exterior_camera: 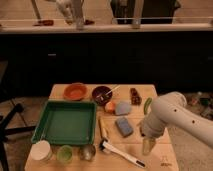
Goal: Place brush in red bowl
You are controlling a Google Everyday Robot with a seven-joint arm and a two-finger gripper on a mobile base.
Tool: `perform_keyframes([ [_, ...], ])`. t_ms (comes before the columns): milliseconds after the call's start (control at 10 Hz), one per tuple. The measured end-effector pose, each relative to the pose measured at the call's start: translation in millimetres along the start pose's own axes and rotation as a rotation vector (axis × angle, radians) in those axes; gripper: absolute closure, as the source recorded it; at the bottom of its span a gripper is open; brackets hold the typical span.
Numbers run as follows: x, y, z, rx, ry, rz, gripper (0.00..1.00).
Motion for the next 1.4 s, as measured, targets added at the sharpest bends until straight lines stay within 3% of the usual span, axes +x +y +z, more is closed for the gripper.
perform_keyframes([
  [300, -5, 21, 37, 0.018, 0.013, 0.01, 0.2],
  [600, -8, 31, 60, 0.006, 0.007, 0.035, 0.2],
  [1100, -9, 30, 59, 0.007, 0.006, 0.036, 0.2],
  [1400, -8, 36, 69, 0.039, -0.017, 0.066, 0.2],
])
